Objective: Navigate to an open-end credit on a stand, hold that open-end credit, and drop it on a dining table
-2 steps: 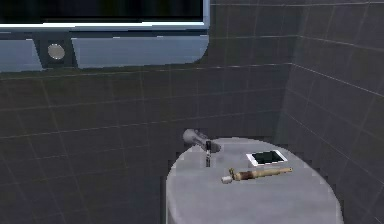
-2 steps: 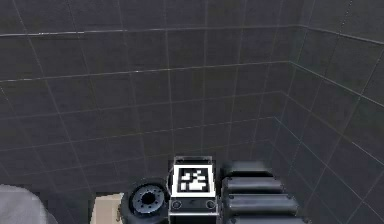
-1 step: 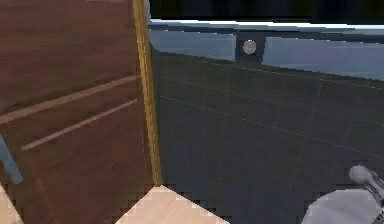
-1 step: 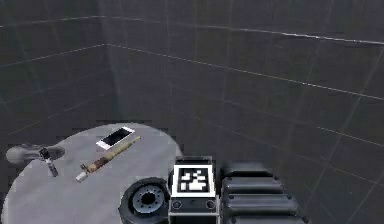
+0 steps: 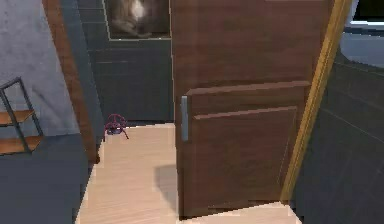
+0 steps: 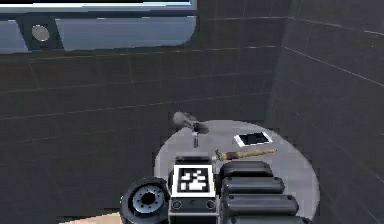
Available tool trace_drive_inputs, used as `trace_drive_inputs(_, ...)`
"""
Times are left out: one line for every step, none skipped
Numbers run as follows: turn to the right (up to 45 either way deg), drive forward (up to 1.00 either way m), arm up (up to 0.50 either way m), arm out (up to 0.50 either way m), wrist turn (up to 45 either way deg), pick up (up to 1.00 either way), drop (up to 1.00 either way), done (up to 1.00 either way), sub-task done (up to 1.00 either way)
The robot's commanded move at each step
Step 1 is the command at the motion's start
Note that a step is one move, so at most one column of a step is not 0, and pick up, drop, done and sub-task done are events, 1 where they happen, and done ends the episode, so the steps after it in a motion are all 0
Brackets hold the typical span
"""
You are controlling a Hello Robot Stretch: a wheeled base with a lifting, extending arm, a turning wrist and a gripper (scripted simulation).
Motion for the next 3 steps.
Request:
trace_drive_inputs(-33.0, 0.0, 0.0, 0.0, 0.0, 0.0, 0.0, 0.0, 0.0)
trace_drive_inputs(0.0, 0.2, 0.0, 0.0, 0.0, 0.0, 0.0, 0.0, 0.0)
trace_drive_inputs(45.0, 0.0, 0.0, 0.0, 0.0, 0.0, 0.0, 0.0, 0.0)
